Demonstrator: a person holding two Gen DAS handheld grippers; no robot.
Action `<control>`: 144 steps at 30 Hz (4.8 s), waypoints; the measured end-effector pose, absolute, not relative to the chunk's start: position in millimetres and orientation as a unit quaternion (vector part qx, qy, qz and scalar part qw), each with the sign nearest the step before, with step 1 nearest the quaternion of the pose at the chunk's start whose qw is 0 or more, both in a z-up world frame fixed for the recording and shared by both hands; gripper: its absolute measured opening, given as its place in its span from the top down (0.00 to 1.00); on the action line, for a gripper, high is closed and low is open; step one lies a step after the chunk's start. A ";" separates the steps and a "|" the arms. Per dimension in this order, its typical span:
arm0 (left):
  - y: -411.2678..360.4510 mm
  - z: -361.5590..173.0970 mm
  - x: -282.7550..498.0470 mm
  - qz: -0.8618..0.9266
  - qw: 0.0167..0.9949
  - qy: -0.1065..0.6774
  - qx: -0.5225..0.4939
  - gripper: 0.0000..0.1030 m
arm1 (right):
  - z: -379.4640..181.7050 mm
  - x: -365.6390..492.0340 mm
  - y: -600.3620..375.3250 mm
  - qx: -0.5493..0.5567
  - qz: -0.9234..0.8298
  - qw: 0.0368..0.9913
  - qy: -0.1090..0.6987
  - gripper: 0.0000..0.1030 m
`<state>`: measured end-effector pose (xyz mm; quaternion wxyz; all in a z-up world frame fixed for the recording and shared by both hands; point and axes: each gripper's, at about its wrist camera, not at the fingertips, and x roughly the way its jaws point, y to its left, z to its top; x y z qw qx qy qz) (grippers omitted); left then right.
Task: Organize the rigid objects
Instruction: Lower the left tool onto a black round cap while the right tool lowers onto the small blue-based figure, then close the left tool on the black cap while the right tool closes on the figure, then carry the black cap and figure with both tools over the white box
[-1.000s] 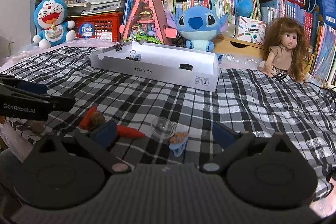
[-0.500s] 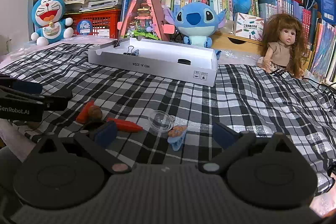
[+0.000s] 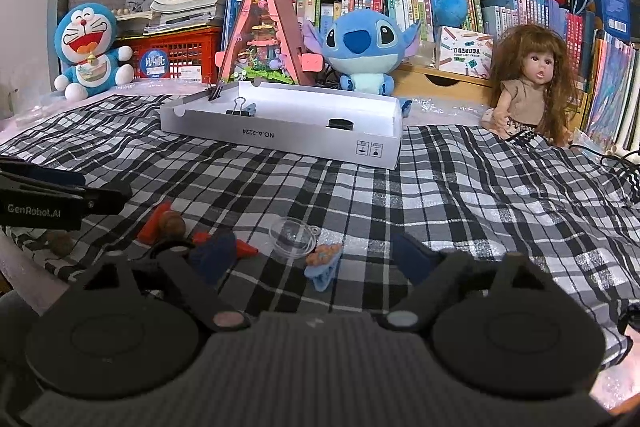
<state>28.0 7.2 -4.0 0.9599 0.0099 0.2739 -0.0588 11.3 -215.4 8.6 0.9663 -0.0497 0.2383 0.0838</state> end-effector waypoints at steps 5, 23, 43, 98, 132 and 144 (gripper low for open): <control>6.2 -4.7 29.5 -0.058 0.959 0.276 0.009 0.52 | 7.7 9.9 -216.3 -0.055 0.084 0.964 0.245 0.26; 2.1 -7.6 32.0 -0.054 0.960 0.275 0.019 0.57 | 3.3 15.0 -218.0 -0.080 0.054 0.961 0.260 0.36; -2.9 -9.5 38.3 -0.059 0.960 0.273 0.022 0.72 | 1.1 22.0 -222.7 -0.052 0.037 0.960 0.273 0.76; -15.6 80.5 197.7 -0.080 0.944 0.320 -0.023 0.72 | 75.9 161.4 -227.6 0.030 0.067 0.957 0.280 0.80; -26.1 31.7 367.7 -0.033 0.922 0.384 -0.028 0.72 | 44.7 331.9 -227.6 0.123 0.040 0.918 0.375 0.80; -34.2 16.2 372.7 -0.037 0.920 0.391 -0.015 0.71 | 23.4 344.0 -217.5 0.095 0.035 0.917 0.386 0.80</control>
